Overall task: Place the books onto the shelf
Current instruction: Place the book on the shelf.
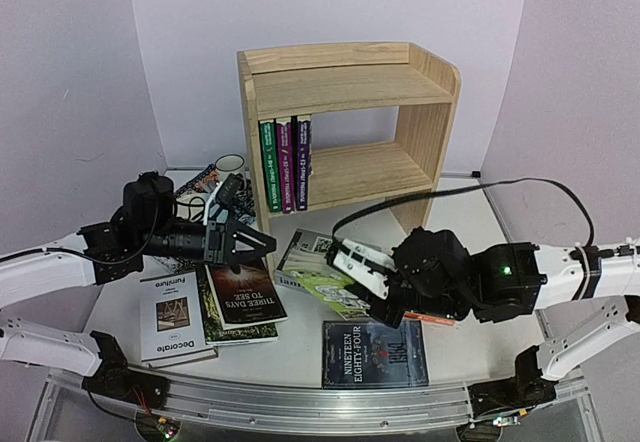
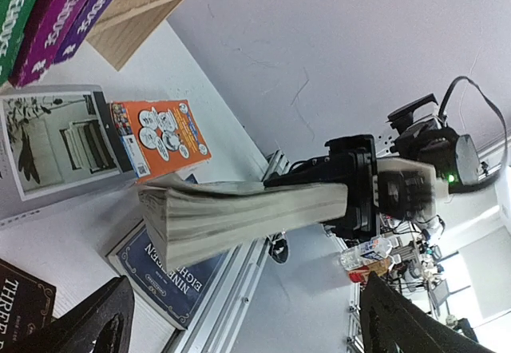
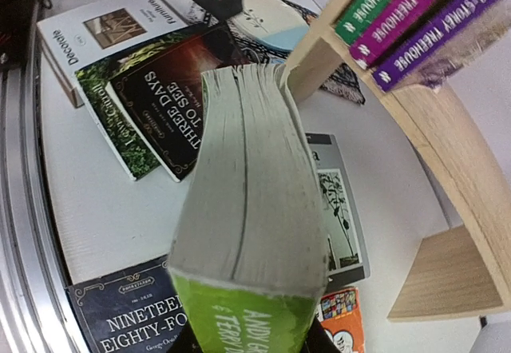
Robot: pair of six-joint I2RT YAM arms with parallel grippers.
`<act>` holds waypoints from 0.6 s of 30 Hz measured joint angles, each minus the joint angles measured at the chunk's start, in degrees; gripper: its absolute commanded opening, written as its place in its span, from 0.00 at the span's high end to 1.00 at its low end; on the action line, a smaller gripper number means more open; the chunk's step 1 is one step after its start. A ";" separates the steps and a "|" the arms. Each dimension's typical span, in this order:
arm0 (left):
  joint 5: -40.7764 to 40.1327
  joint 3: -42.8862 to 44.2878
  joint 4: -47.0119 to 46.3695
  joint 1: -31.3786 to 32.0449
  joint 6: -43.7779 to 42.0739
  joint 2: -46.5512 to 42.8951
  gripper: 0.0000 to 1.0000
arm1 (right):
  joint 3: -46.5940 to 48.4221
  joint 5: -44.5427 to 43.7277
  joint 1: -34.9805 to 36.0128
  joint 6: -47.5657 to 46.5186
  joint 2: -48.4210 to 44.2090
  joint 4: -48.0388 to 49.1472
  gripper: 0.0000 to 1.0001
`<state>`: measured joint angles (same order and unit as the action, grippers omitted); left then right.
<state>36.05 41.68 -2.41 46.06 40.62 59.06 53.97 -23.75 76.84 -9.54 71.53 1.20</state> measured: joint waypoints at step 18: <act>-3.87 0.34 1.50 0.00 -11.92 -7.63 0.01 | 10.46 -1.46 -6.48 23.95 0.39 -4.36 1.00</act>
<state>32.18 42.02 -0.91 46.06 28.71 51.43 64.44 -25.21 70.37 14.41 71.92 -3.15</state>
